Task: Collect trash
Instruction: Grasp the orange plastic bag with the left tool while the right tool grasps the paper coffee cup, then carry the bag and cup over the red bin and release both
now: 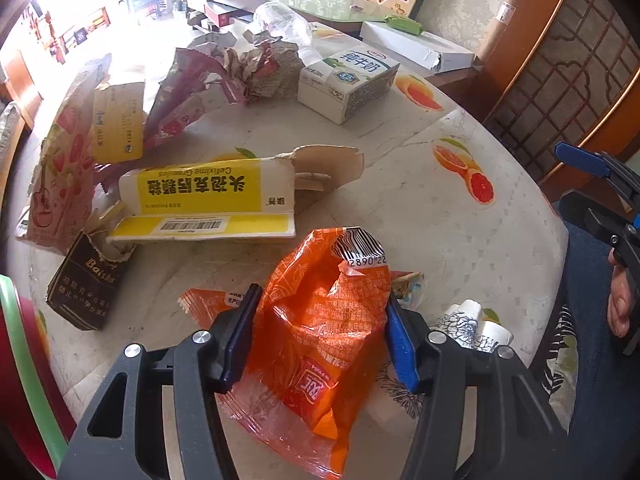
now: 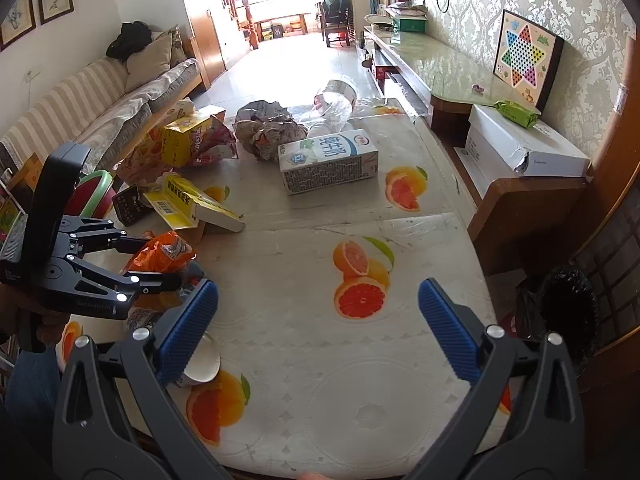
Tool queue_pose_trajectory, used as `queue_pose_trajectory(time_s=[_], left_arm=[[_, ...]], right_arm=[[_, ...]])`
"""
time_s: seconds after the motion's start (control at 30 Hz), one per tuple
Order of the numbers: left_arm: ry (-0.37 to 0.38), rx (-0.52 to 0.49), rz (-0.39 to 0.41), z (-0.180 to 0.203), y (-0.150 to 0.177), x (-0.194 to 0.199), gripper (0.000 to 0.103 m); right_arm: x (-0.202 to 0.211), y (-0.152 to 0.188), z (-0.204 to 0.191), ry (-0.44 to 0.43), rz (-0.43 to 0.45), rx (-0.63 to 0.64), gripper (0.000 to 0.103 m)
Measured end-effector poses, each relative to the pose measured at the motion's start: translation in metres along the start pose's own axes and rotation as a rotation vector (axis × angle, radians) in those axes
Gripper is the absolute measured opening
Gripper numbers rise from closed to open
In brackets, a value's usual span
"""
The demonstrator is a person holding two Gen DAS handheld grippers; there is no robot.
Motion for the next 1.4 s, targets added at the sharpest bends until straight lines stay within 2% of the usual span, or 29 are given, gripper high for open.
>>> queue_pose_trajectory(time_s=[0.3, 0.57, 0.73, 0.97, 1.13, 1.2, 1.27, 1.4], left_arm=[[-0.081, 0.079, 0.078, -0.025, -0.001, 0.039, 0.054], [-0.134, 0.167, 0.162, -0.045, 0.003, 0.084, 0.054], [-0.147, 0.186, 0.202, -0.05, 0.015, 0.106, 0.054], [-0.155, 0.234, 0.244, -0.056, 0.037, 0.127, 0.054], [-0.157, 0.275, 0.277, -0.062, 0.049, 0.138, 0.054], [-0.164, 0.291, 0.289, -0.066, 0.053, 0.142, 0.054], [-0.184, 0.291, 0.296, -0.069, 0.057, 0.147, 0.055], [-0.186, 0.319, 0.313, -0.077, 0.065, 0.154, 0.055]], right_arm=[[-0.003, 0.005, -0.022, -0.066, -0.03, 0.049, 0.099], [-0.005, 0.019, -0.059, -0.213, -0.104, 0.139, 0.099], [-0.011, 0.032, -0.088, -0.324, -0.164, 0.247, 0.099], [-0.026, 0.049, -0.126, -0.456, -0.21, 0.565, 0.099], [-0.047, 0.061, -0.135, -0.545, -0.291, 0.638, 0.099], [-0.053, 0.064, -0.137, -0.55, -0.311, 0.664, 0.095], [-0.056, 0.065, -0.137, -0.574, -0.346, 0.654, 0.083], [-0.057, 0.069, -0.136, -0.58, -0.349, 0.653, 0.083]])
Point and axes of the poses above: each gripper's, at about its wrist camera, not at the fingertips, and x roughly against the way its jaws point, z to its right, y to its underside, the point moved 2 cm from there along -x, roughly the way its jaws point, and after that the axes turned 14 degrees about z, right-handed, at the moved point
